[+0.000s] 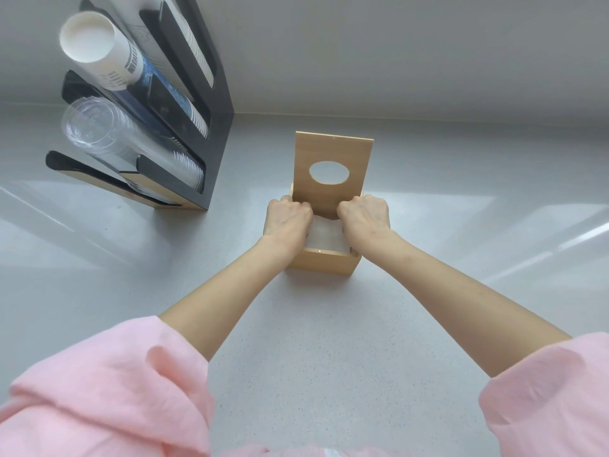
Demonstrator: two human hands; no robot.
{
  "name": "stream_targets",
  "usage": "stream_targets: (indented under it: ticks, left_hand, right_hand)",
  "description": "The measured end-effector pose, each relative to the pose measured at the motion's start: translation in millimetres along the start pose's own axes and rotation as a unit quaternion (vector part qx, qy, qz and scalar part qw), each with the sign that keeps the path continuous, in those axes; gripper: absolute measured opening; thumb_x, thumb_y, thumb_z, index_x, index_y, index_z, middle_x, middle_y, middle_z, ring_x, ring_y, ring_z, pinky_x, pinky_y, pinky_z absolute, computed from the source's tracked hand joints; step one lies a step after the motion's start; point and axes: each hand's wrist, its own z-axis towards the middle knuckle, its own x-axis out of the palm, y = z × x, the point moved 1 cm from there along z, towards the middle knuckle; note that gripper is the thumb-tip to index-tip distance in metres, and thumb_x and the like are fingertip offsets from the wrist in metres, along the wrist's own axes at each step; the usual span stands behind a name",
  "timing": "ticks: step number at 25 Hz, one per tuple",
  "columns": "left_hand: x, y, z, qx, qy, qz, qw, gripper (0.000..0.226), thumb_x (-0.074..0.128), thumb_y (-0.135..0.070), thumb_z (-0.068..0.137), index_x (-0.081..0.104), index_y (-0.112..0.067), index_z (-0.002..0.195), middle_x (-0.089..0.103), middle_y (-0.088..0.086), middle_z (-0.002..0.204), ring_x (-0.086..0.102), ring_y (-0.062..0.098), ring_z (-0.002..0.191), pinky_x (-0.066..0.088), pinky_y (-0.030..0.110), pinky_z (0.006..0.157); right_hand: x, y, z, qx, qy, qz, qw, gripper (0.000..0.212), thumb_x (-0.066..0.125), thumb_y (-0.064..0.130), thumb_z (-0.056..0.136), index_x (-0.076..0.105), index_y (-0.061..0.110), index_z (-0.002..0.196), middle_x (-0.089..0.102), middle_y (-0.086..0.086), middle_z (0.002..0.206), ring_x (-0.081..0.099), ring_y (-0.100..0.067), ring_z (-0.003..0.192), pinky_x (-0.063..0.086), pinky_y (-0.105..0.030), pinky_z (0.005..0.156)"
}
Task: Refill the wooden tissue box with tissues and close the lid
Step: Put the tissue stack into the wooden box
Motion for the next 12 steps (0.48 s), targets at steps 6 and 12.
stream_targets:
  ticks: [6,12]
  left_hand:
    - [-2,2,-8,0.016,-0.055,-0.044,0.997,0.021,0.046,-0.017,0.092,0.058,-0.008,0.106,0.066,0.005,0.105,0.05,0.026,0.106,0.024,0.032,0.071]
    - [7,-1,-26,0.07,0.035,-0.043,0.996,0.045,0.021,-0.027,0.099,0.064,-0.012,0.094,0.068,0.006,0.093,0.049,0.024,0.111,0.012,0.048,0.112]
  right_hand:
    - [-1,-3,-19,0.001,-0.072,0.075,0.995,0.024,0.04,0.009,0.092,0.06,0.006,0.105,0.062,-0.011,0.111,0.054,-0.032,0.105,0.029,-0.031,0.064]
    - [17,-3,-42,-0.058,-0.039,0.123,0.99,0.038,0.031,0.03,0.097,0.06,0.015,0.117,0.062,-0.002,0.12,0.039,-0.02,0.124,0.029,-0.035,0.094]
